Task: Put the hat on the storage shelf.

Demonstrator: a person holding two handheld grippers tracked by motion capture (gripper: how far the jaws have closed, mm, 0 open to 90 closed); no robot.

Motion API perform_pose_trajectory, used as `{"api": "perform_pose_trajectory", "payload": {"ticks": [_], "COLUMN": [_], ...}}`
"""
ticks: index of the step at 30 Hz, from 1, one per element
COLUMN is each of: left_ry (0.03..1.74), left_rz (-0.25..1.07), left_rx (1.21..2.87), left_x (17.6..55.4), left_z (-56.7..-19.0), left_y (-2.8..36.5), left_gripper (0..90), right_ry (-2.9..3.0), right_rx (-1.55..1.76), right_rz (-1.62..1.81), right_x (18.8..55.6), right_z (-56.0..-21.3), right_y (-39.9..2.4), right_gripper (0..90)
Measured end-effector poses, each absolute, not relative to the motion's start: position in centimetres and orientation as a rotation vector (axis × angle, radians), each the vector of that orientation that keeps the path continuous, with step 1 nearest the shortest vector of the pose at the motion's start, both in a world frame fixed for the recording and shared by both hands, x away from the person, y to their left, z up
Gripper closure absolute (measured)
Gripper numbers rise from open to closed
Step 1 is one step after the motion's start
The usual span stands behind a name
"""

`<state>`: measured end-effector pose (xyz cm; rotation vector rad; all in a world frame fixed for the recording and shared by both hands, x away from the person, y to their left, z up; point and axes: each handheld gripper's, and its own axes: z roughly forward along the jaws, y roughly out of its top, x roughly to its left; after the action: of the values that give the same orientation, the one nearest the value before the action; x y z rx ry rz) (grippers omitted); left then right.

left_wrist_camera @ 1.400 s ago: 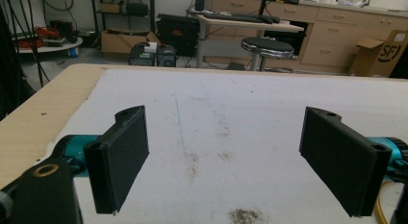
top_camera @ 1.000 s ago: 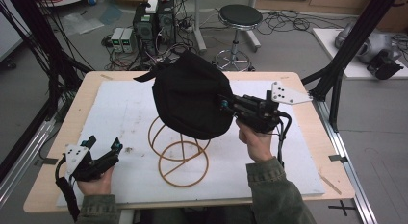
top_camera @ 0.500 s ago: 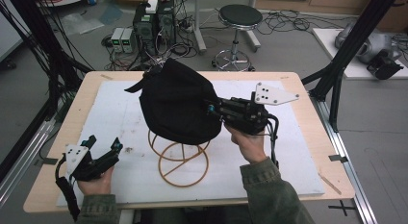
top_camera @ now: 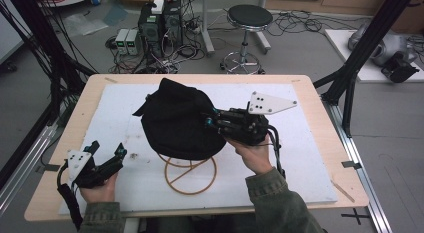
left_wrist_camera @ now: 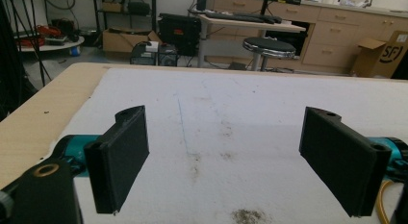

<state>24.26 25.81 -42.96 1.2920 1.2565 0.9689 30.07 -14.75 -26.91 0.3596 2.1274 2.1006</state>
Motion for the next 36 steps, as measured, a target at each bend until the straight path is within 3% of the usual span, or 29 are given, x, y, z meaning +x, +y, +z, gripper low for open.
{"api": "perform_pose_trajectory", "payload": {"ticks": [17, 36], "left_ry": [1.26, 1.26], "left_rz": [0.961, 0.956], "left_rx": [1.296, 1.301], "left_x": [24.4, 24.4], "left_z": [-43.1, -43.1], "left_y": [25.9, 25.8], "left_gripper": [17.8, 17.8], "right_ry": [2.157, 2.067], "right_rx": [0.399, 0.483], "right_rz": [2.119, 2.133], "right_x": [29.1, 29.1], "right_z": [-28.8, -29.6], "right_y": [-14.7, -15.0], "right_gripper": [83.4, 46.1]}}
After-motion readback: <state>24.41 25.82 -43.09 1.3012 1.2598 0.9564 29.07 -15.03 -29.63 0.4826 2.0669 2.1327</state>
